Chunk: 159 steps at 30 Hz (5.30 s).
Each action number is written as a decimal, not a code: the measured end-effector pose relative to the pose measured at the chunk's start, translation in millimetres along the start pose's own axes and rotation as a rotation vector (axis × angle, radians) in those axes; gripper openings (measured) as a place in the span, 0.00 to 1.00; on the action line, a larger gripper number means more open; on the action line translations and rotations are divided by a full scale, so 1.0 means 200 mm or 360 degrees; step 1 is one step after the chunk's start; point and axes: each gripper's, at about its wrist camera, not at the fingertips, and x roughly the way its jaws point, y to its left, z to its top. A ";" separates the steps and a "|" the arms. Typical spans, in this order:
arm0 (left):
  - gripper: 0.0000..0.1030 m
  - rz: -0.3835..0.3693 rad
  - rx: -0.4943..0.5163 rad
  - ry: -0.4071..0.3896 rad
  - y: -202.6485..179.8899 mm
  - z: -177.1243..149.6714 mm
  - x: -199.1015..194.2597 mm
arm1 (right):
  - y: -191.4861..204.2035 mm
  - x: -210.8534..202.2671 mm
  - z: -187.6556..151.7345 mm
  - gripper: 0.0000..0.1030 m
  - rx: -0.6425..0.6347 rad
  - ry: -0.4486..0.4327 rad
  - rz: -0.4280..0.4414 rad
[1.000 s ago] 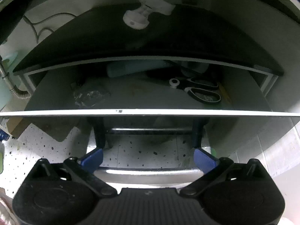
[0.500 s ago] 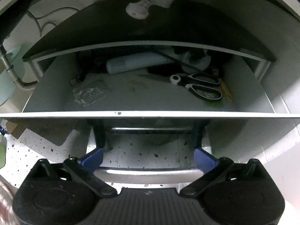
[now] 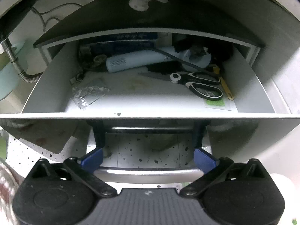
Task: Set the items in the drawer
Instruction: 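Pull the drawer handle outward with the right gripper to open the drawer, then release the handle and raise the left gripper toward the countertop, then grasp the clear tape roll on the countertop with the left gripper, then carry the tape roll with the left gripper down into the open drawer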
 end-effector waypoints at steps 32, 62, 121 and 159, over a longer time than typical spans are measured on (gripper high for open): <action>0.96 -0.0132 -0.0261 -0.0030 0.15 0.14 -0.01 | 0.02 0.16 0.14 1.00 -0.0011 0.0030 0.0017; 0.95 -0.0136 -0.0053 -0.0031 0.08 0.83 -0.07 | -0.10 -0.47 -0.04 1.00 0.0020 -0.0627 0.0024; 0.05 0.0098 -0.0339 0.0926 -0.15 1.62 0.71 | -0.18 -0.44 -0.08 1.00 0.0201 -0.0648 0.0091; 0.05 -0.0253 -0.0305 0.0981 0.20 0.90 0.06 | -0.17 -0.43 -0.06 1.00 0.0209 -0.0630 0.0050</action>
